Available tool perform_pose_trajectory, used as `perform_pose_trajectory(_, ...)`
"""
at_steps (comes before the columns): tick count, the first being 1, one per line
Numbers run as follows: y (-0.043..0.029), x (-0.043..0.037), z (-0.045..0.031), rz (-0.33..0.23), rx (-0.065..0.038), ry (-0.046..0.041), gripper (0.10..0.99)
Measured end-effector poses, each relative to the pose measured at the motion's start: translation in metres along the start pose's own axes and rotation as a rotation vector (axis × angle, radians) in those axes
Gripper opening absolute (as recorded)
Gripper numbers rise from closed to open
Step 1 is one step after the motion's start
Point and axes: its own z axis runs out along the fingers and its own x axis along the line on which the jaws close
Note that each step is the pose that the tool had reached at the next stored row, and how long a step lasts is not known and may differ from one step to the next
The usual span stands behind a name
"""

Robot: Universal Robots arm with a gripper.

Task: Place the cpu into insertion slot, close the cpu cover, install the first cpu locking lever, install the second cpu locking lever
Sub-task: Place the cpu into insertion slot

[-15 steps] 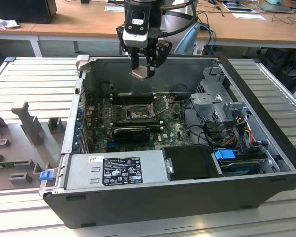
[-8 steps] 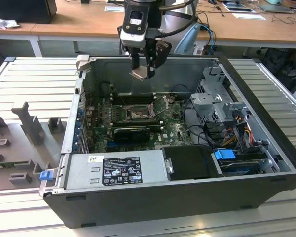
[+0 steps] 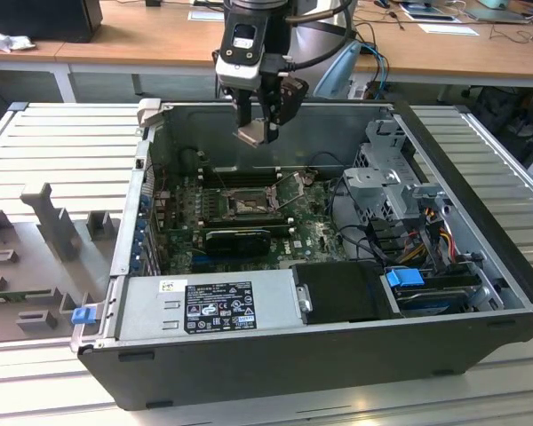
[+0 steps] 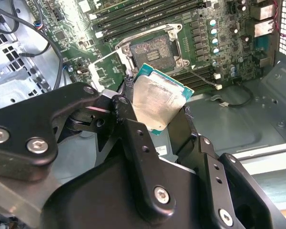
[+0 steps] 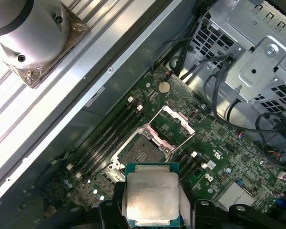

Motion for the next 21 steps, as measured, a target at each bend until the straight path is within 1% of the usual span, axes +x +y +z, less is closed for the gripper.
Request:
perform_pose_trajectory(4,-0.0001,0.0000,0.0015,0.001,0.001,-0.0007,0.529)
perform_pose_trajectory(13,-0.0002,0.0000,0.0019,0.104,-0.001,-0.0099,0.529)
perform_pose_trajectory(18,-0.0003,-0.0001,0.0036,0.248,-0.004,-0.0228,0.529)
perform_pose_trajectory(21,-0.0004,-0.0001,0.0042,0.293,-0.005,-0.0267,0.529)
